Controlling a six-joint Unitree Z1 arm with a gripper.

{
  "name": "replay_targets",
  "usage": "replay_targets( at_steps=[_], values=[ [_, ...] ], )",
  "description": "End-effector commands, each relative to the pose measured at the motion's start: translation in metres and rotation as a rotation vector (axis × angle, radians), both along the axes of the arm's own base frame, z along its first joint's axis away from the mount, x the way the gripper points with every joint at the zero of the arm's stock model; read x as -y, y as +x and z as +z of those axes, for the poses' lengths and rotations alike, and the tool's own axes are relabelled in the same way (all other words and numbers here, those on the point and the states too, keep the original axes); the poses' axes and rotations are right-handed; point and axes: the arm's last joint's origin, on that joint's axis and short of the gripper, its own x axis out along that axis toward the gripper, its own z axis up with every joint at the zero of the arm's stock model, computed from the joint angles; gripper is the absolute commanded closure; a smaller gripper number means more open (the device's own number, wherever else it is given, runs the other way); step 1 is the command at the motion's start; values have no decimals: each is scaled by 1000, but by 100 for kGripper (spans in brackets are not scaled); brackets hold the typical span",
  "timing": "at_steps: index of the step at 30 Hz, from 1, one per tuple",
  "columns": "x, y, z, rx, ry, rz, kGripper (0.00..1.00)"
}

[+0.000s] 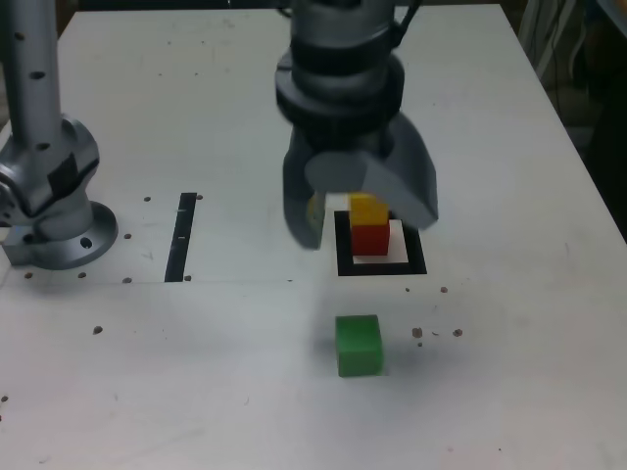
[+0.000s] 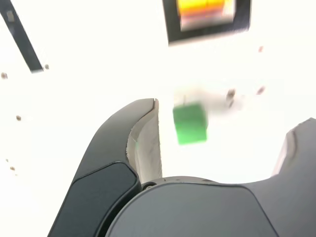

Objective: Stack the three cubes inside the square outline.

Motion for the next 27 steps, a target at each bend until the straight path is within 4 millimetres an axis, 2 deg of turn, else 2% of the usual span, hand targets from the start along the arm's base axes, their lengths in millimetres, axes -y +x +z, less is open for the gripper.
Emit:
replay_targets(
  at_steps=[1, 5, 11, 27],
  values=[
    [15, -2, -7, -6, 0, -1, 1],
    [32, -7, -22, -18, -1, 12, 1],
    [34, -8, -56, -25, 9, 20, 0],
    [37, -7, -81, -57, 3, 73, 2]
  ],
)
